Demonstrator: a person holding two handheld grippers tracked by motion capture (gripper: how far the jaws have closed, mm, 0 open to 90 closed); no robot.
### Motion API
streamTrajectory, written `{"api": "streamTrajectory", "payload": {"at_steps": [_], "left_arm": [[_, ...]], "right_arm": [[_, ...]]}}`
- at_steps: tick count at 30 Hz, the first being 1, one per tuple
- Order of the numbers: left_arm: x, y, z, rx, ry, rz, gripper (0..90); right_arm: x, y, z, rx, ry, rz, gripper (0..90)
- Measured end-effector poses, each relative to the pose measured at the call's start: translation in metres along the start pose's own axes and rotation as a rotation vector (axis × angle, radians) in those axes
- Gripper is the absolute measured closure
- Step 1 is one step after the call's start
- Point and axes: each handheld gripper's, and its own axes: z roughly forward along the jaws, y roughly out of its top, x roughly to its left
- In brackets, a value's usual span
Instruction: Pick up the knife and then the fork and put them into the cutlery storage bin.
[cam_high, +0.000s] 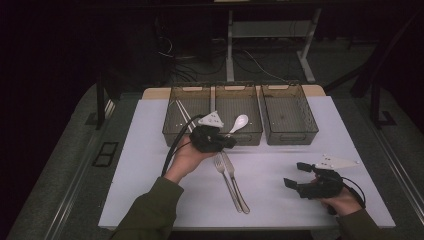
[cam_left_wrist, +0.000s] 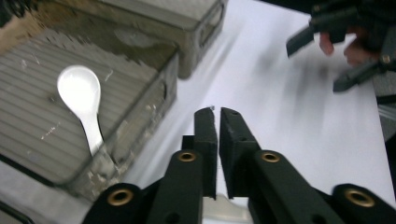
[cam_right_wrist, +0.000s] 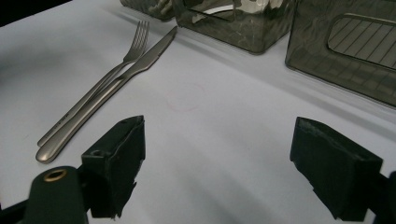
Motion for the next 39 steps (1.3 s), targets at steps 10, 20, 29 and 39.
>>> {"api": "streamTrajectory", "payload": {"at_steps": [10,20,29,39], "left_arm": [[0.002,-0.030,0.013,0.081,0.075,0.010,89.0],[0.025,-0.041,0.037,0.136,0.114,-0.032,89.0],[0.023,-0.042,0.043,0.162,0.133,-0.013,89.0],[0.027,-0.047,0.040,0.198,0.138,-0.016,89.0]], "right_arm": [[-0.002,0.000,0.001,-0.003,-0.008,-0.006,17.8],[-0.002,0.000,0.000,-0.005,-0.007,-0.003,17.9],[-0.002,0.000,0.000,-0.004,-0.007,-0.003,17.8],[-0.002,0.000,0.000,-0.005,-0.008,-0.003,17.8]]}}
